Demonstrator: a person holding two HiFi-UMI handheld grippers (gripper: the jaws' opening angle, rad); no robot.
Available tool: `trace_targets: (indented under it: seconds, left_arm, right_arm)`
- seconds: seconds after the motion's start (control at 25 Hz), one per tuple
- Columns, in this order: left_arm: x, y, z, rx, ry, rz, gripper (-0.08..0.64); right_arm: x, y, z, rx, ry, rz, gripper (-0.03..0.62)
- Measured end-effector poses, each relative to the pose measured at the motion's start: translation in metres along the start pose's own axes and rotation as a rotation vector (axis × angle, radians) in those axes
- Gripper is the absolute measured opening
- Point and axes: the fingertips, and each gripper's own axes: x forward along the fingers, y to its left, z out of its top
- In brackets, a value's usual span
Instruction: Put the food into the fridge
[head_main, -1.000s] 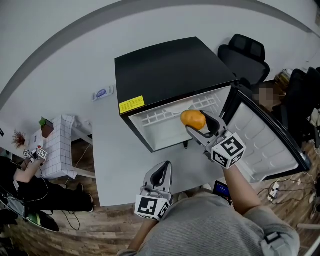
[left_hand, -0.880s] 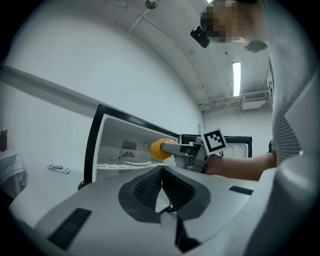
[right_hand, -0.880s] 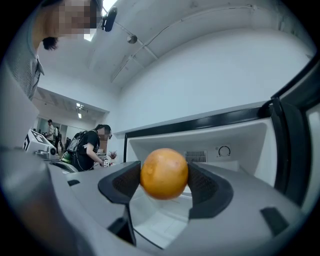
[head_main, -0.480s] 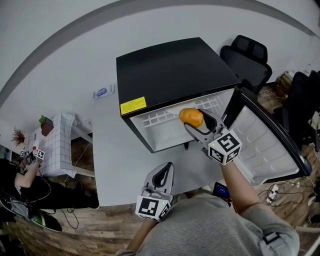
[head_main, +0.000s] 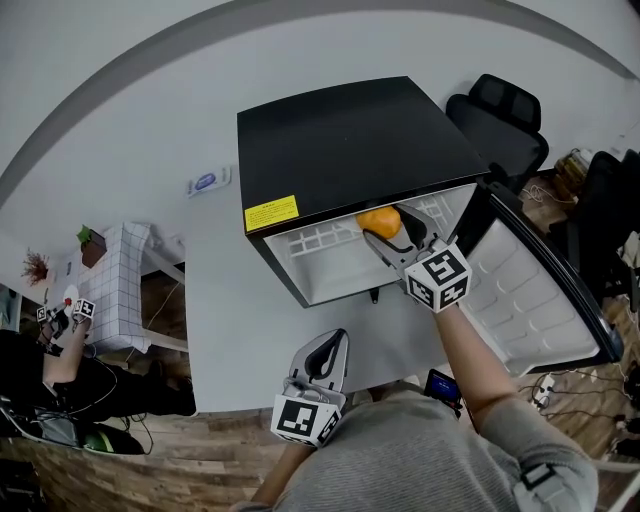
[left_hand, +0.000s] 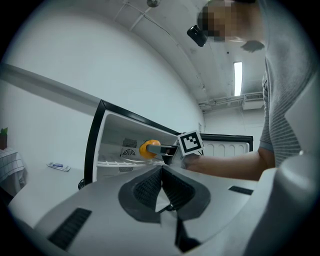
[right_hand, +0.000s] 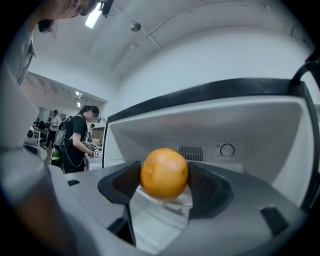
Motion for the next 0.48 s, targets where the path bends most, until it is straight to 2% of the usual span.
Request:
trace_targets:
  seconds: [0.24, 0.48]
  left_arm:
    - [0.0, 0.002, -0.004, -0.001, 0.01, 0.002, 0.011]
    - [0.0, 0.004, -0.007, 0.0, 0.014, 0.002, 0.011]
  right_arm:
    - [0.022, -0.01, -0.002, -0.073, 0.03, -0.018, 0.284]
    - [0.039, -0.017, -0.01, -0.087, 0.062, -0.029, 0.284]
